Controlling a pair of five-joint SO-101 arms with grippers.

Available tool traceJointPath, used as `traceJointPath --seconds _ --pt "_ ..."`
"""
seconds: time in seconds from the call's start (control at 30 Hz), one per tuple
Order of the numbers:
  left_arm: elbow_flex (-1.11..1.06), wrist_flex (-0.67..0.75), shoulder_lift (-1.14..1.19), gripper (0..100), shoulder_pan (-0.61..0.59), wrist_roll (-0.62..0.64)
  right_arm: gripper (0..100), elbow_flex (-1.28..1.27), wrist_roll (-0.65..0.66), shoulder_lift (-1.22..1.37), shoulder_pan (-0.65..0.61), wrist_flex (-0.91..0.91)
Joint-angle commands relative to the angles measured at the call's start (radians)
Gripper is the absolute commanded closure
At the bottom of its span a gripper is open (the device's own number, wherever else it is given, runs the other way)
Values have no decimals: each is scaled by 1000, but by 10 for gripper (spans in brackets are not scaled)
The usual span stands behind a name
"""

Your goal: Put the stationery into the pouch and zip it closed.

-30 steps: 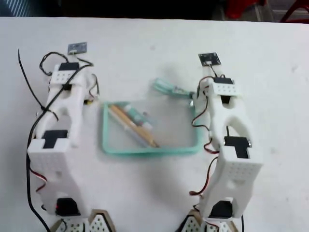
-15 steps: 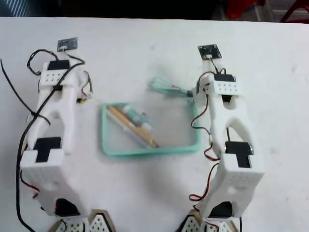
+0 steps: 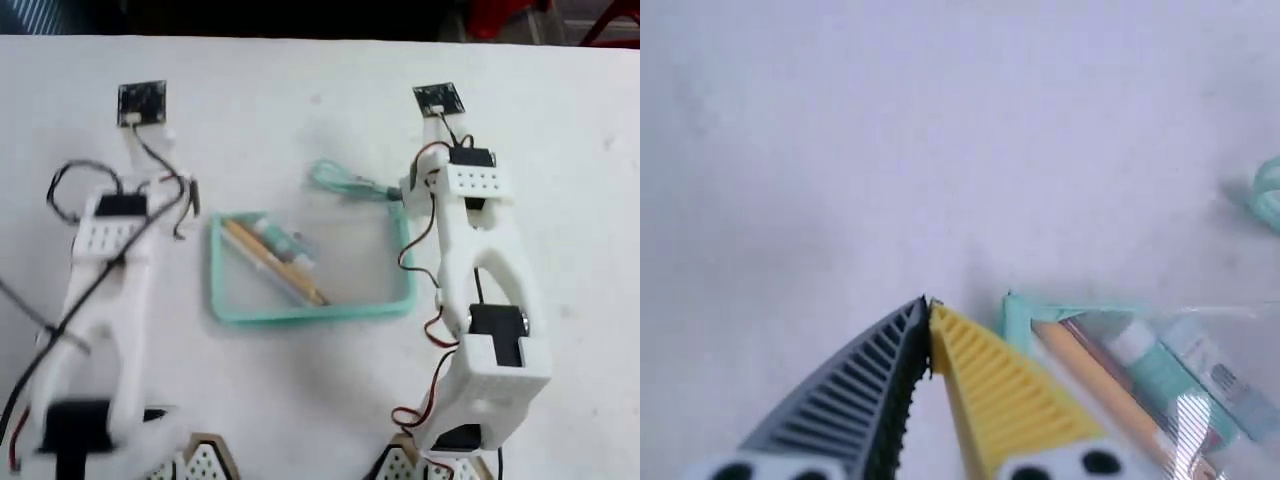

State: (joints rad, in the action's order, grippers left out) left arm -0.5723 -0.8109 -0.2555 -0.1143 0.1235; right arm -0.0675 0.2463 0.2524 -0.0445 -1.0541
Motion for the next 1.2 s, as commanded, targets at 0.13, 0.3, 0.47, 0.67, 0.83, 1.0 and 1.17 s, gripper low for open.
traceJointPath --seconds 0.13,0.3,0.47,0.67,0.83,1.0,1.17 --pt "-407 342 -532 976 15 -71 981 11 -8 -82 1 -30" --pt "-563 407 -774 976 13 -72 981 11 -8 -94 -1 -38" --pt "-683 442 -975 976 15 -135 981 11 -8 -94 -1 -38" --pt "-804 459 -1202 976 15 -135 981 11 -8 -94 -1 -38" --pt "-899 453 -1403 976 15 -135 981 11 -8 -91 -1 -38" --pt "-937 387 -1596 976 5 -135 981 11 -8 -90 -1 -38" --pt "-911 361 -1563 976 5 -135 981 11 -8 -90 -1 -33"
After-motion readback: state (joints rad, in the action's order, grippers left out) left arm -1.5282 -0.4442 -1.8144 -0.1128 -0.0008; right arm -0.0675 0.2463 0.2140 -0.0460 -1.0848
